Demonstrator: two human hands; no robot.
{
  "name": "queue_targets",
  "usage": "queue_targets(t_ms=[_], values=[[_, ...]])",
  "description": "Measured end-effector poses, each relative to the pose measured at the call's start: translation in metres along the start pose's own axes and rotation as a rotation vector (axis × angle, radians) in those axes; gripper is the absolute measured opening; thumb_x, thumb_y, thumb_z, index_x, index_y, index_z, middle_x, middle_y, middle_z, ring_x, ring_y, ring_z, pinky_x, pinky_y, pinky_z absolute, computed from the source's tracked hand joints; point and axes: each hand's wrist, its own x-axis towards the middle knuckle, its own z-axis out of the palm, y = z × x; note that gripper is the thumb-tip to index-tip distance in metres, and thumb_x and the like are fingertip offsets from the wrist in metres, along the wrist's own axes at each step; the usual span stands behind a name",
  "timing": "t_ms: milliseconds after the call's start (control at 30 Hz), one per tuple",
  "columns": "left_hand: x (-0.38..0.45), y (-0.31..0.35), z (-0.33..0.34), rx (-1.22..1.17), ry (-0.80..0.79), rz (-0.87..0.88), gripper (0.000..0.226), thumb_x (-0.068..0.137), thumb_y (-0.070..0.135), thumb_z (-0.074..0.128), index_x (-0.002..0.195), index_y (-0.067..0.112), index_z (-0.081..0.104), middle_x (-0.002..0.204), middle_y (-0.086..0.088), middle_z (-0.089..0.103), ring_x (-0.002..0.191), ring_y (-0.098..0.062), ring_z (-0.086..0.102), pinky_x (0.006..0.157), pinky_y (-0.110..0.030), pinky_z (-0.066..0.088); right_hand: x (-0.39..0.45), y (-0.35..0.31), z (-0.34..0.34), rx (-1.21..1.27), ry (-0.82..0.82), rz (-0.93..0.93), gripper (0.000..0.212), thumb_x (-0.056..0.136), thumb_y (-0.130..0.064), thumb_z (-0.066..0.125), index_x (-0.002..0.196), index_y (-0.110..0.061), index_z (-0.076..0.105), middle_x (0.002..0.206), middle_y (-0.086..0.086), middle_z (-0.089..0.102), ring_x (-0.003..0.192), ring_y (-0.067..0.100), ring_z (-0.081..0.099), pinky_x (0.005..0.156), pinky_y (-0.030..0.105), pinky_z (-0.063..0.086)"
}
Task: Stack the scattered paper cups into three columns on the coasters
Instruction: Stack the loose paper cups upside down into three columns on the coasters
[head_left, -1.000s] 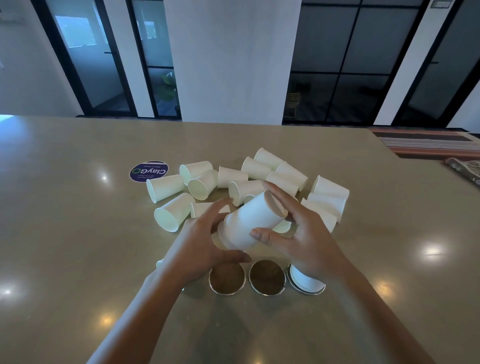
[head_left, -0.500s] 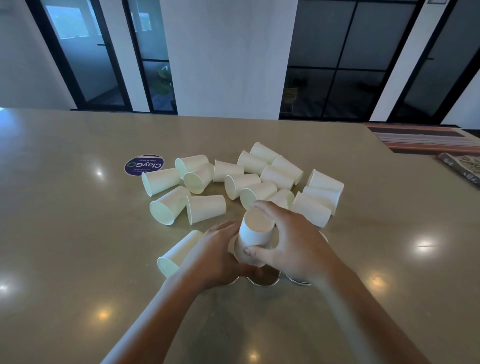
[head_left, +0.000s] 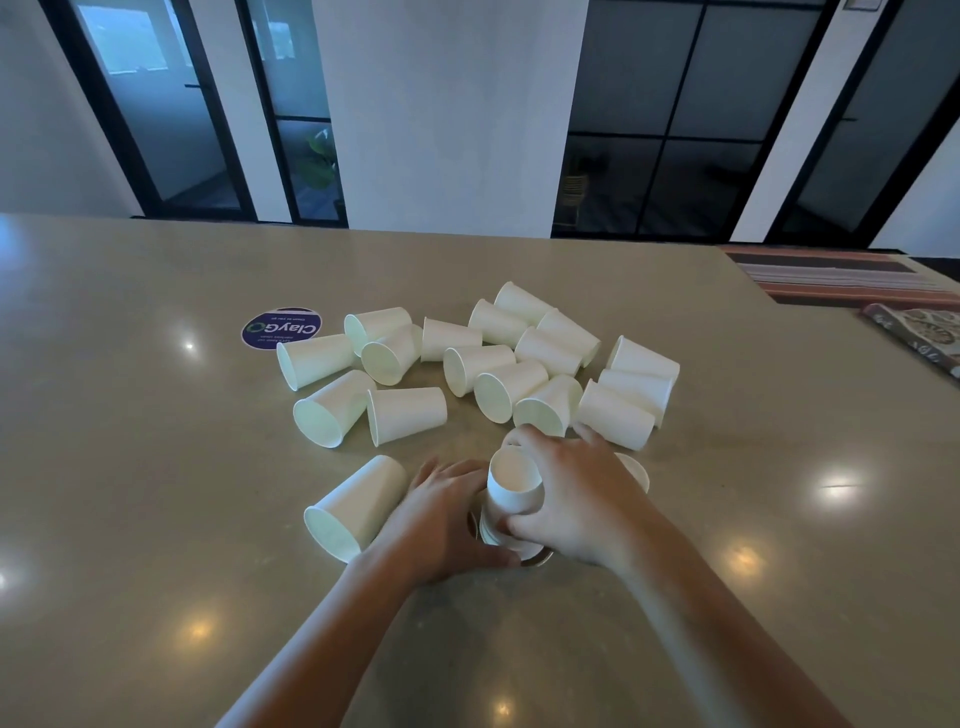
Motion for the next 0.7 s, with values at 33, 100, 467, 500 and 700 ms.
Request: queue_targets(t_ms=[33,100,467,500,700], values=[[0.0008,-0.0003,0.0011,0.001,-0.007,-0.002,0.064,0.062,0.069,0.078,0.115,0.040,0.060,0.123,0.024,0.059,0.120,-0.003,0.052,0.117,-0.038,0.025,0.0007,0.0013,0.0021,-0.015,-0.005,-0.002,0.055,0.074,-0.046,0.073,0.121,-0.032,0.049,0.100,-0.009,0.072,0.103,0.015,0.062,0.110,0.026,0.027],[0.0016,-0.0002,0.0029,0.004,-0.017,-0.009,0.064,0.063,0.067,0.078,0.118,0.039,0.060,0.126,0.022,0.059,0.124,-0.004,0.051,0.118,-0.037,0.023,0.0019,0.0037,0.0052,-0.036,-0.023,0.005,0.055,0.073,-0.046,0.071,0.120,-0.032,0.048,0.098,-0.009,0.072,0.102,0.015,0.064,0.120,0.033,0.021],[0.0028,0.0003,0.0045,0.042,-0.060,-0.019,0.075,0.061,0.067,0.077,0.129,0.040,0.059,0.138,0.020,0.055,0.135,-0.007,0.045,0.121,-0.039,0.012,0.0027,0.0093,0.0115,-0.106,-0.079,0.025,0.052,0.072,-0.045,0.068,0.117,-0.031,0.046,0.097,-0.010,0.072,0.103,0.014,0.066,0.122,0.039,0.002],[0.0031,-0.0001,0.0051,0.045,-0.061,-0.016,0.075,0.060,0.069,0.075,0.128,0.040,0.060,0.138,0.021,0.055,0.136,-0.006,0.044,0.121,-0.039,0.012,0.0030,0.0097,0.0118,-0.108,-0.082,0.025,0.052,0.073,-0.045,0.068,0.117,-0.031,0.046,0.097,-0.011,0.071,0.103,0.014,0.065,0.122,0.039,0.000],[0.0048,-0.0037,0.0068,0.038,-0.072,-0.001,0.074,0.057,0.072,0.071,0.123,0.041,0.063,0.132,0.021,0.058,0.136,-0.006,0.043,0.116,-0.036,0.010,0.0033,0.0102,0.0113,-0.119,-0.086,0.025,0.047,0.074,-0.044,0.066,0.116,-0.031,0.048,0.097,-0.012,0.070,0.105,0.013,0.065,0.121,0.041,-0.004]])
